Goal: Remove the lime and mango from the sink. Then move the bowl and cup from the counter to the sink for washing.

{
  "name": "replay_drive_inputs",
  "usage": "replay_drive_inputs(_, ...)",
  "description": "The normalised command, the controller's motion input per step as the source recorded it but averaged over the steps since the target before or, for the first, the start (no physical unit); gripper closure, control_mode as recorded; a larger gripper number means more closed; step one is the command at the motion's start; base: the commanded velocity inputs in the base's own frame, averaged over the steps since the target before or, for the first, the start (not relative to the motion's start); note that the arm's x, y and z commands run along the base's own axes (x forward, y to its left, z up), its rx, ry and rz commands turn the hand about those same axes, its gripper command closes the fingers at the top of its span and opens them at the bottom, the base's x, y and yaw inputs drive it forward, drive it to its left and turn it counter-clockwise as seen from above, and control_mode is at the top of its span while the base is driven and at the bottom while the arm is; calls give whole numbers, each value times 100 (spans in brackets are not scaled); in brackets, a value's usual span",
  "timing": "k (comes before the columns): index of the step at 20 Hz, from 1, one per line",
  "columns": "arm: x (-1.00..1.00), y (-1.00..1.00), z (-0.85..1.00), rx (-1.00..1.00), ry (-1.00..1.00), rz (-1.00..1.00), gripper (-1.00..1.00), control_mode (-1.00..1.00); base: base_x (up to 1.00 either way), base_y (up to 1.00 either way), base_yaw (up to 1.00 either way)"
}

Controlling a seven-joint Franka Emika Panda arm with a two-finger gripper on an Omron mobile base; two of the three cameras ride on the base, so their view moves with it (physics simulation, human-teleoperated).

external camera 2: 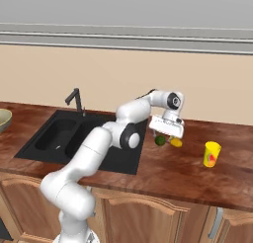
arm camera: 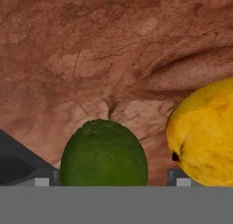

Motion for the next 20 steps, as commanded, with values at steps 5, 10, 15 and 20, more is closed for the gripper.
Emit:
replay_drive_inputs(5,-30,0,5,5,-4,0,-100,-100,0,0,0)
replay_drive_inputs(10,-20,4,18,1,-14,2,-100,-100,0,0,0)
replay_drive_inputs(15,-15,14,21,0,-25,5,-100,-100,0,0,0)
replay_drive_inputs(20,-20,23,15,-3,-32,7,-100,-100,0,0,0)
